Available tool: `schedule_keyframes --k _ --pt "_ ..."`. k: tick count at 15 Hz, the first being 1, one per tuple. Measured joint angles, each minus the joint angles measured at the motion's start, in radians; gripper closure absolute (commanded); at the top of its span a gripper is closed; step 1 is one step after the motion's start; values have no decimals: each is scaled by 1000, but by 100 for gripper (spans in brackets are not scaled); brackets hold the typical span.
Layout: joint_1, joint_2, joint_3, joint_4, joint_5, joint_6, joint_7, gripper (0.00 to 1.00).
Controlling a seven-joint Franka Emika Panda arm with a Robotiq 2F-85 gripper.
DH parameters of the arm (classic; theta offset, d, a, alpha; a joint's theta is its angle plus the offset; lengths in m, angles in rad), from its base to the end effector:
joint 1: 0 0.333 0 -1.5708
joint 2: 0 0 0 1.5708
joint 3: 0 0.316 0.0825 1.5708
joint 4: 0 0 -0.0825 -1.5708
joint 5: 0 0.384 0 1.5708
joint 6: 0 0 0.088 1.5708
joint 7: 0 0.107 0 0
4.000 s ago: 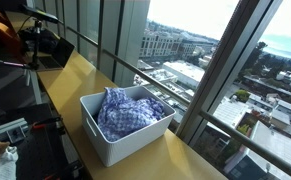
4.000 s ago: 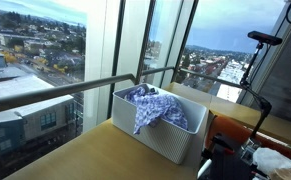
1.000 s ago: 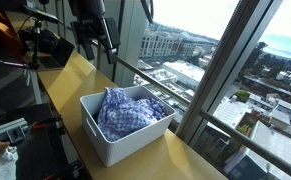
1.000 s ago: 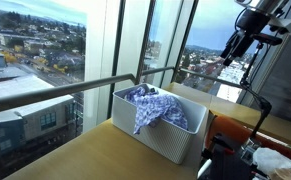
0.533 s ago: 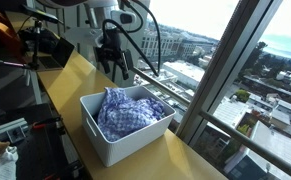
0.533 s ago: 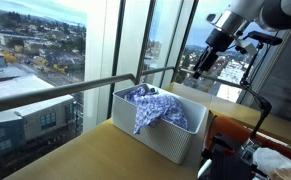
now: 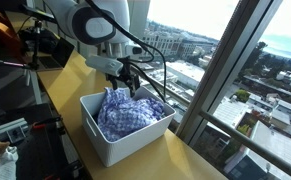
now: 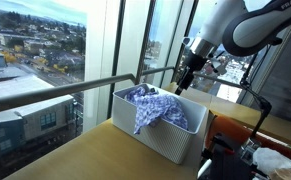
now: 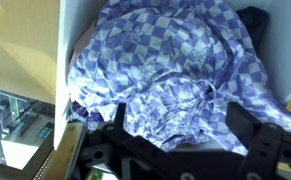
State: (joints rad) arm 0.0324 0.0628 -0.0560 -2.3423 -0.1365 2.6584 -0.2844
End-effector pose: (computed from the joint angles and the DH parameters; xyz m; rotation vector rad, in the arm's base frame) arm 0.5330 -0.0087 0.3325 2.9486 0.5582 0.3579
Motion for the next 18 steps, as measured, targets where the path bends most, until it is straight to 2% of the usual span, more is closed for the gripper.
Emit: schedule_keyframes --k 7,11,14,18 --pt "-33 124 0 38 -21 23 -10 0" --pt "-45 165 -2 60 -82 57 -8 0" --pt "-48 207 -9 95 -134 78 -2 0" --pt "-49 284 -10 163 -150 84 -1 0"
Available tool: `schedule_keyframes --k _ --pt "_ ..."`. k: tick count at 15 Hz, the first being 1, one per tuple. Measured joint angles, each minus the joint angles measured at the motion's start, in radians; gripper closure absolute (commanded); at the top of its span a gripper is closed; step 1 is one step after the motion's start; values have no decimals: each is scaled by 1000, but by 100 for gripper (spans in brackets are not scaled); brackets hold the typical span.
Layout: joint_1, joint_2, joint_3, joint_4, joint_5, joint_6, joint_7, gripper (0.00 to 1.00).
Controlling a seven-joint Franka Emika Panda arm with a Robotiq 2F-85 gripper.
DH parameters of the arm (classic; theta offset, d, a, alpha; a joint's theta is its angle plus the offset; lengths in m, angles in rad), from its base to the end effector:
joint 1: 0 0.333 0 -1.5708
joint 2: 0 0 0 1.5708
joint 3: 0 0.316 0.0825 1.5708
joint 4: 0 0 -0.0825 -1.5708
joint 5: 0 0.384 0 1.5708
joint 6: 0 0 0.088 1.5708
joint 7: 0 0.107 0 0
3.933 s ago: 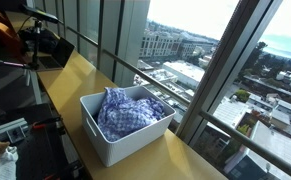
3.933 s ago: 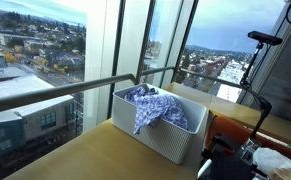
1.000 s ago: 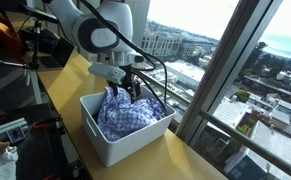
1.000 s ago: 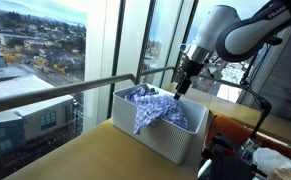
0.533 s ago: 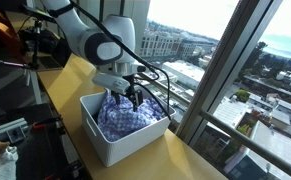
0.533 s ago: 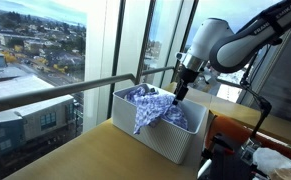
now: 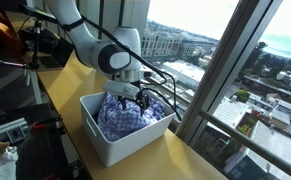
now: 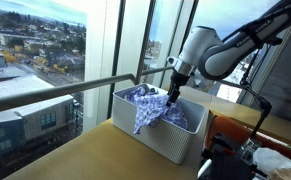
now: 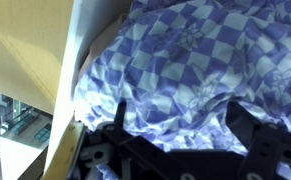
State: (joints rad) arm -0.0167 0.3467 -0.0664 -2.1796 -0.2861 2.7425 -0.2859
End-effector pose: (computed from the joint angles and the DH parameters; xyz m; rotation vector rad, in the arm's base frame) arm 0.5805 -0.0367 0.2498 2.8553 0.6704 0.2645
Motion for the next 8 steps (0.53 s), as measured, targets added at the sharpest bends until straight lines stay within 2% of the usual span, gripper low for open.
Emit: schedule_keyframes --k 8 --pt "-3 228 2 180 7 0 16 0"
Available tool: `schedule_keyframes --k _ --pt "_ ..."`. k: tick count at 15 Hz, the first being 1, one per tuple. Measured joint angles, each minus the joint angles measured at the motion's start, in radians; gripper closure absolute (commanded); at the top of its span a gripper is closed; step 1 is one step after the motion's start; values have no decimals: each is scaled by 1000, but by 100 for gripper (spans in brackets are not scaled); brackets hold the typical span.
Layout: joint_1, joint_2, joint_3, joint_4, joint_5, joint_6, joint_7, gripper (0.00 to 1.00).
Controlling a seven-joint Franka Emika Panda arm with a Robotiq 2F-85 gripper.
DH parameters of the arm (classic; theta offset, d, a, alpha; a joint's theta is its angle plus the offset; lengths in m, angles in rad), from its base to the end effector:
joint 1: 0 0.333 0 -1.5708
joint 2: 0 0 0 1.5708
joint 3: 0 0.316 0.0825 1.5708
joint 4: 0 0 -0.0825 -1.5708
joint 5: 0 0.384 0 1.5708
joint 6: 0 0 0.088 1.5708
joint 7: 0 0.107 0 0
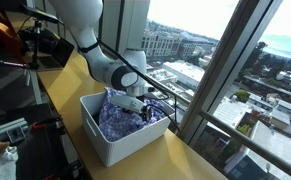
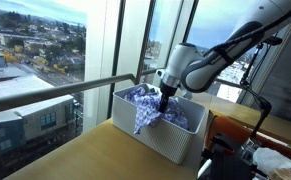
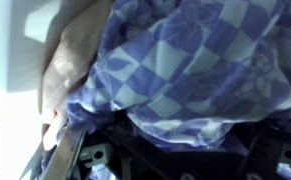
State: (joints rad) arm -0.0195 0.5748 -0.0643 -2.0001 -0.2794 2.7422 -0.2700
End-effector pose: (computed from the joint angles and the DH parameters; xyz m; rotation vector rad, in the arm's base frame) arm 0.6190 -0.0399 0.1823 2.8720 0.6547 0.1952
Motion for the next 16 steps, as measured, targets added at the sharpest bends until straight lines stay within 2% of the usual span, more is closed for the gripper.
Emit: schedule_keyframes --k 2,3,4,12,14,16 --pt "-3 49 5 39 9 -3 4 0" --pt "-3 68 6 54 12 -5 8 9" --pt "-3 83 6 65 15 -7 15 28" --pt "-1 81 6 75 17 -19 85 86" --pt "4 44 6 46 17 -19 98 100" --pt "9 -14 6 -9 17 -19 110 100"
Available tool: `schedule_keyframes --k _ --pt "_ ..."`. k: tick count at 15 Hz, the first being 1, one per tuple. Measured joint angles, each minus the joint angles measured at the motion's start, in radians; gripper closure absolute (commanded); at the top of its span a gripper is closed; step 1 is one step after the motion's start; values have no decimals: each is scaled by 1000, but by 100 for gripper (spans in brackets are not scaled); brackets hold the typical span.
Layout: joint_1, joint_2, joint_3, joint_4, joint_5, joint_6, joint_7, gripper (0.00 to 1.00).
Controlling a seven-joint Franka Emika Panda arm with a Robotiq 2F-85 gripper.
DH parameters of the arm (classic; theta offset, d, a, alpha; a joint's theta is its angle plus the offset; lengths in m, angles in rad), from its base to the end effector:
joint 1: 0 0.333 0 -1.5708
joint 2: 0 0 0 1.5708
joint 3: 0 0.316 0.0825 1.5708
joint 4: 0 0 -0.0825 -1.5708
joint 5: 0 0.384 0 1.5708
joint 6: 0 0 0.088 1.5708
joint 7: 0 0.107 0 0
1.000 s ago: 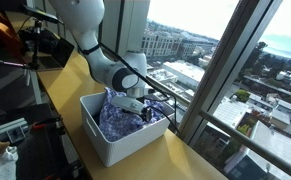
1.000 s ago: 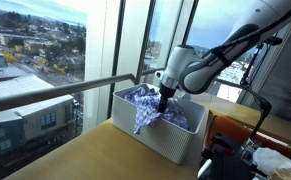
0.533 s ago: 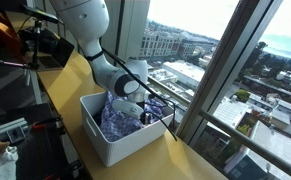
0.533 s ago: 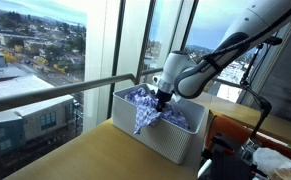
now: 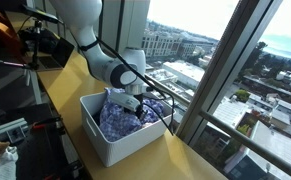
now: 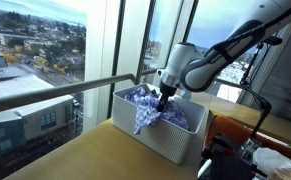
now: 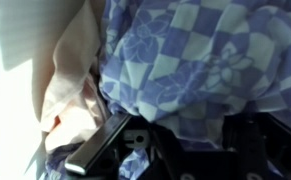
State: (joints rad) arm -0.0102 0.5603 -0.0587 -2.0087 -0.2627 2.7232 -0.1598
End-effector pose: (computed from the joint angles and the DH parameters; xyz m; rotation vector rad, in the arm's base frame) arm 0.6168 -0.0320 0.1861 2.9226 0.4934 0.1967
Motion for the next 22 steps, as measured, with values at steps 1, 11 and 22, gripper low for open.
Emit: schedule_keyframes --k 1,11,22 --pt "2 -32 0 -35 0 0 6 100" --pt "29 -457 2 -351 -16 -29 55 100" --pt "48 -751 90 -49 -19 -372 76 100"
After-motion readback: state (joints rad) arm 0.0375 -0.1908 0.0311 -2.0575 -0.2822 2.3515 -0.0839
